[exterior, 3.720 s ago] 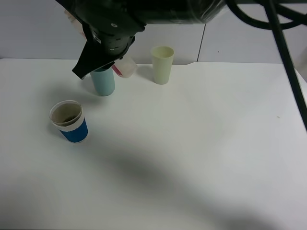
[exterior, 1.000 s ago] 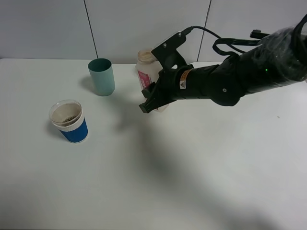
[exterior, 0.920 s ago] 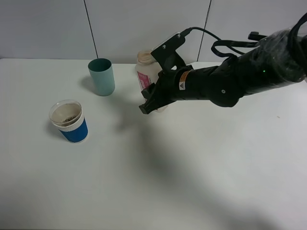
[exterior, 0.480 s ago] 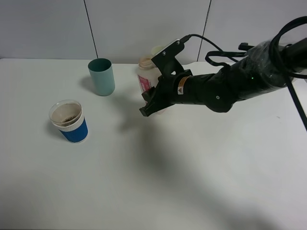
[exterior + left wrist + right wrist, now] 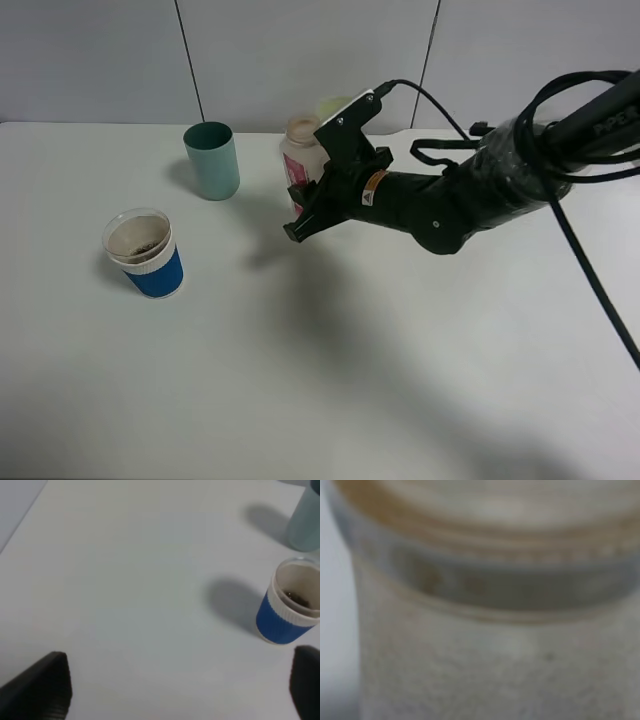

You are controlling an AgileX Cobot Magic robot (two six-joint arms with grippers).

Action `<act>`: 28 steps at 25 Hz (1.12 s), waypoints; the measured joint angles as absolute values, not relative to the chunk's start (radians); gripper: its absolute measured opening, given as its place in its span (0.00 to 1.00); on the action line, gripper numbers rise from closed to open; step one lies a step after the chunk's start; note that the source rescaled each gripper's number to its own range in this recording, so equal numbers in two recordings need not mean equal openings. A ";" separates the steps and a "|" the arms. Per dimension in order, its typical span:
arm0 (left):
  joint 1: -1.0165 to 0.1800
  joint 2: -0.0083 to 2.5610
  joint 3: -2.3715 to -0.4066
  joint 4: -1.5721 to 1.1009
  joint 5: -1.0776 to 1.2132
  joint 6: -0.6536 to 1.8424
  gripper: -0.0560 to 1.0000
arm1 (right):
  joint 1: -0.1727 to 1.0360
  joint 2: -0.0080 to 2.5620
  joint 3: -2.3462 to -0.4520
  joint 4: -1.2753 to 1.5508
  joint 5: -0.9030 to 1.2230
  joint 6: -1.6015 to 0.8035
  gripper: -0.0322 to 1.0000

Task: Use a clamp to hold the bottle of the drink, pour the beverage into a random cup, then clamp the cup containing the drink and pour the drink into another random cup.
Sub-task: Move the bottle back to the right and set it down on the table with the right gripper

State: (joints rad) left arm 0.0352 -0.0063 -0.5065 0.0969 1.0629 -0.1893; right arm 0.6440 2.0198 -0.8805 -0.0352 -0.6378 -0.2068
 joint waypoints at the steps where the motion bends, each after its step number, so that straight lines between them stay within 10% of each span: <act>1: 0.035 -0.006 -0.506 0.097 1.063 -0.189 0.64 | 0.644 2.033 -0.880 -0.033 -0.652 -0.208 0.04; 28: 0.035 -0.006 -0.506 0.097 1.063 -0.189 0.64 | 0.644 2.168 -0.874 0.067 -0.848 -0.009 0.04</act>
State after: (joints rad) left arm 0.0352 -0.0063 -0.5065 0.0969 1.0629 -0.1893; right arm 0.6440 2.1681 -0.8739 0.0669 -0.8485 -0.0095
